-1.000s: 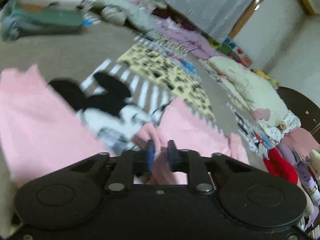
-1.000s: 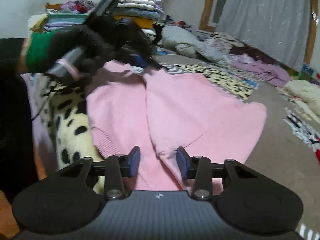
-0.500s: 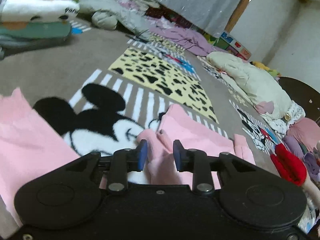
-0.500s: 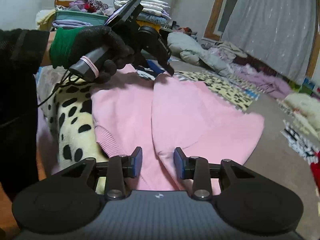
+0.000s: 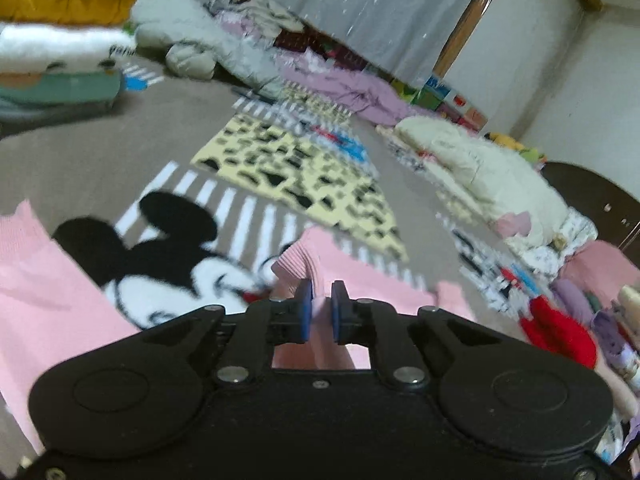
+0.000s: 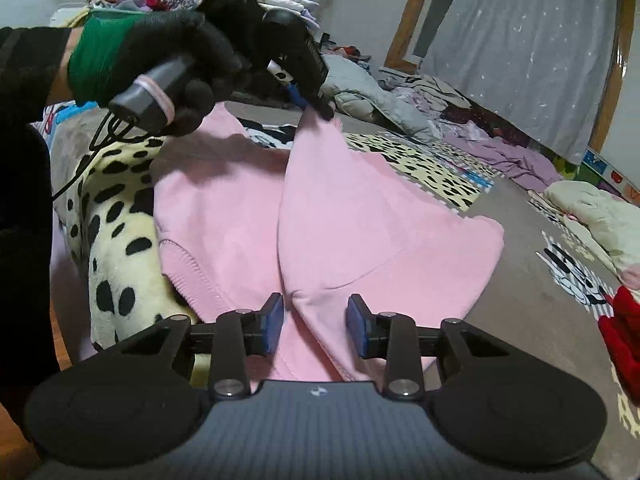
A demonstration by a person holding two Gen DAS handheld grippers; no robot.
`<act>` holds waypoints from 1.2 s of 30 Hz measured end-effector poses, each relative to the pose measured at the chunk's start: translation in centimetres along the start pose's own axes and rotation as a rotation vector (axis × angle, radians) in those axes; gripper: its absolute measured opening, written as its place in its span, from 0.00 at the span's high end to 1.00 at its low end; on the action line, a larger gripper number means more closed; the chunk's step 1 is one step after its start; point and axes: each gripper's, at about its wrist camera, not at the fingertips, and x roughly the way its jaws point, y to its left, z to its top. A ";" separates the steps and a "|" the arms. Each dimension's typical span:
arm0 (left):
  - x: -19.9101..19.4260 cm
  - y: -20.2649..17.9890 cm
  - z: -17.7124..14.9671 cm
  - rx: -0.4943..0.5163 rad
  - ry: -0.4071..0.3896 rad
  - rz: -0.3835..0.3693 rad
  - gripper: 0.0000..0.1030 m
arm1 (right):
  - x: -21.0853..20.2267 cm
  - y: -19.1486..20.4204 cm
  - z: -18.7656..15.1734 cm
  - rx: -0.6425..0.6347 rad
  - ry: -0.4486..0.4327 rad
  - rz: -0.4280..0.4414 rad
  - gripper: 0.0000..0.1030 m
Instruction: Fold clothes
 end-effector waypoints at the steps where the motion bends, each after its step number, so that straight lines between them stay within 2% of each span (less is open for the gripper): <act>1: -0.2 -0.6 0.3 -0.007 -0.011 -0.001 0.93 | -0.1 0.1 0.0 -0.002 -0.005 0.001 0.66; 7: -0.7 -4.0 1.2 -0.057 -0.039 0.012 0.93 | -0.2 0.4 -0.3 -0.003 -0.026 -0.002 0.59; 11: 0.3 -6.3 1.4 -0.050 -0.019 0.025 0.93 | -0.2 -0.9 -0.5 0.086 -0.025 0.008 0.66; 14: 1.6 -7.8 1.7 -0.055 0.002 0.036 0.93 | -0.8 -1.8 -0.6 0.159 -0.043 0.031 0.81; 16: 2.5 -8.7 1.9 -0.057 0.015 0.045 0.93 | -1.3 -3.8 -1.2 0.343 -0.063 0.086 0.85; 18: 3.3 -9.7 2.1 -0.057 0.028 0.055 0.93 | -1.6 -5.7 -2.1 0.472 -0.071 0.104 0.88; 22: 5.6 -12.0 2.1 -0.025 0.066 0.073 0.93 | -1.9 -9.4 -4.8 0.773 -0.084 0.171 0.89; 25: 7.7 -13.6 1.8 0.010 0.098 0.093 0.93 | -2.1 -11.0 -6.5 0.927 -0.100 0.226 0.89; 27: 9.1 -14.6 1.5 0.038 0.119 0.108 0.93 | -2.2 -11.1 -6.9 0.946 -0.104 0.241 0.89; 36: 14.5 -19.6 -1.6 0.288 0.168 0.199 0.93 | -2.6 -10.3 -6.6 0.912 -0.094 0.311 0.89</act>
